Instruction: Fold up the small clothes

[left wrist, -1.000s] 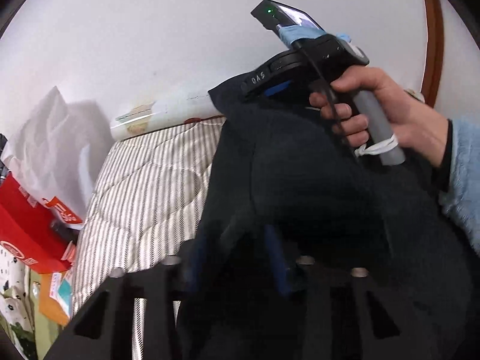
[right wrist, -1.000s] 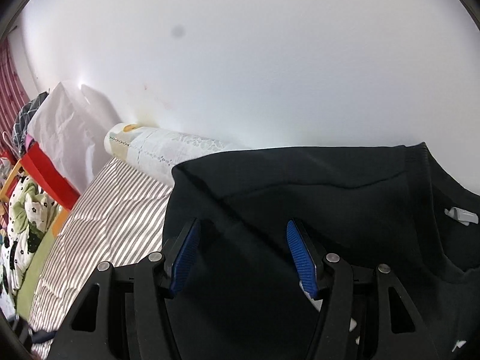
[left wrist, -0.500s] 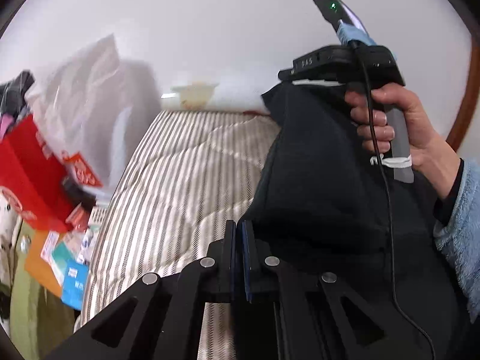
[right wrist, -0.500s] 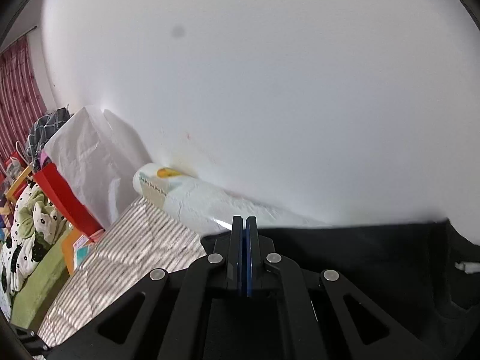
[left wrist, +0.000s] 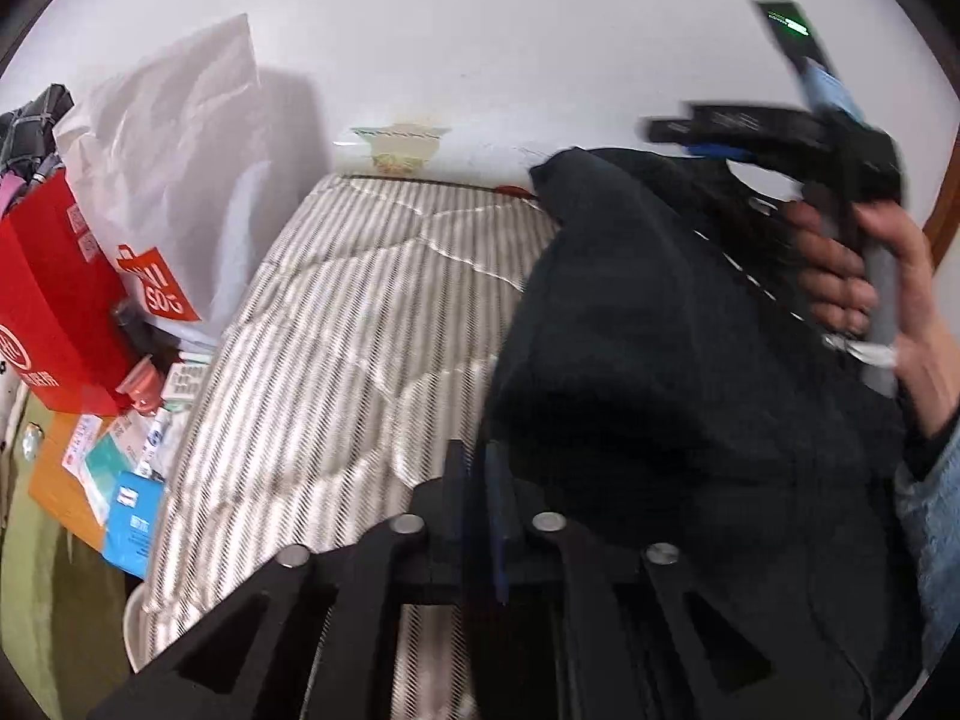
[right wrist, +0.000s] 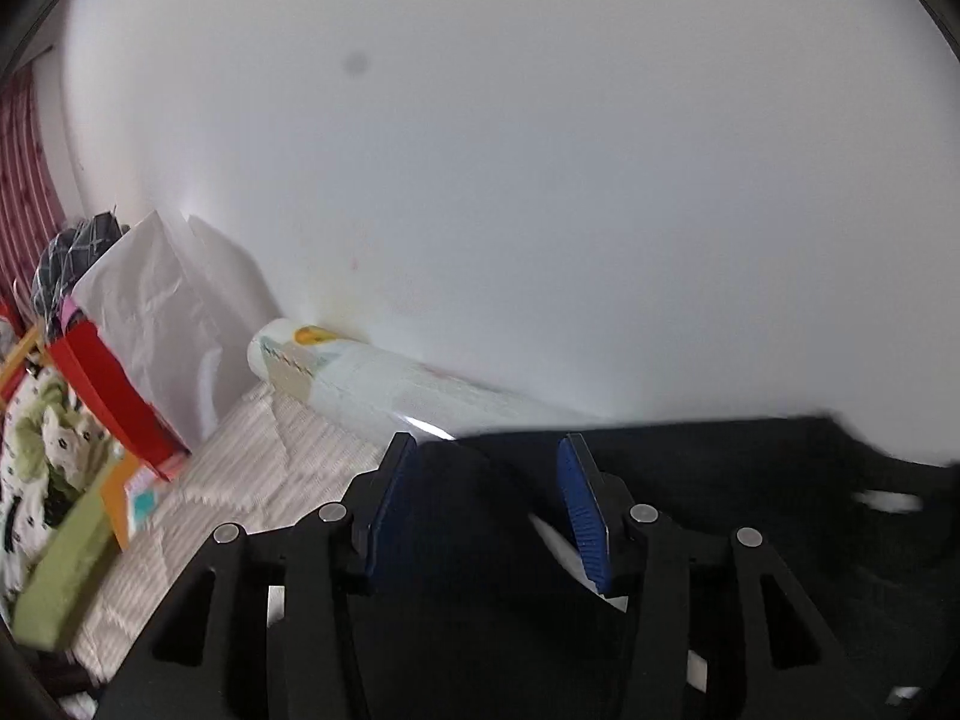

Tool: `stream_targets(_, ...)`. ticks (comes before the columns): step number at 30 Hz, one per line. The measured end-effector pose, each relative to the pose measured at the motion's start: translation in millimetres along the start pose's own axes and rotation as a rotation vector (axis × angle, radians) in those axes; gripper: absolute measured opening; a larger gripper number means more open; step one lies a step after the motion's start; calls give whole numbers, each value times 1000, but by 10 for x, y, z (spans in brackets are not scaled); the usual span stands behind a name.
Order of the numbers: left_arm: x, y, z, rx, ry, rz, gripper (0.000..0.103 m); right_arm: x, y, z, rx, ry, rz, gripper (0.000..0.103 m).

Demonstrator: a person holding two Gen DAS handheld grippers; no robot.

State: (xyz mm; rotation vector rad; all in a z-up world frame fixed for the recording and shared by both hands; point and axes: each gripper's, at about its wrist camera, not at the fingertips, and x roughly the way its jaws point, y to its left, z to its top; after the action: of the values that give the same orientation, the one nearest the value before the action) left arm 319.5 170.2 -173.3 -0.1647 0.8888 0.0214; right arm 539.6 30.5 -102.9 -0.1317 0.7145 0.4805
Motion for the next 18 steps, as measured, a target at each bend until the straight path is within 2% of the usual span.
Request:
stream_targets(2, -36, -42, -41, -4, 6, -15, 39, -256, -183, -143, 5, 12, -55, 49)
stream_targets(3, -55, -59, -71, -2, 9, -16, 41, -426, -316, -261, 14, 19, -70, 50)
stream_targets(5, -114, -107, -171, 14, 15, -7, 42, -700, -558, -495, 31, 39, -112, 51)
stream_targets(10, -259, -91, -467, 1, 68, -6, 43, -1511, -1233, -1357, 117, 91, -232, 55)
stream_targets(14, -413, -98, -732, -2, 96, 6, 47, -2201, -1709, -2127, 252, 126, -330, 57)
stream_targets(18, -574, -148, -995, 8, 111, -10, 49, -2824, -1882, -2912, 356, 141, -368, 61)
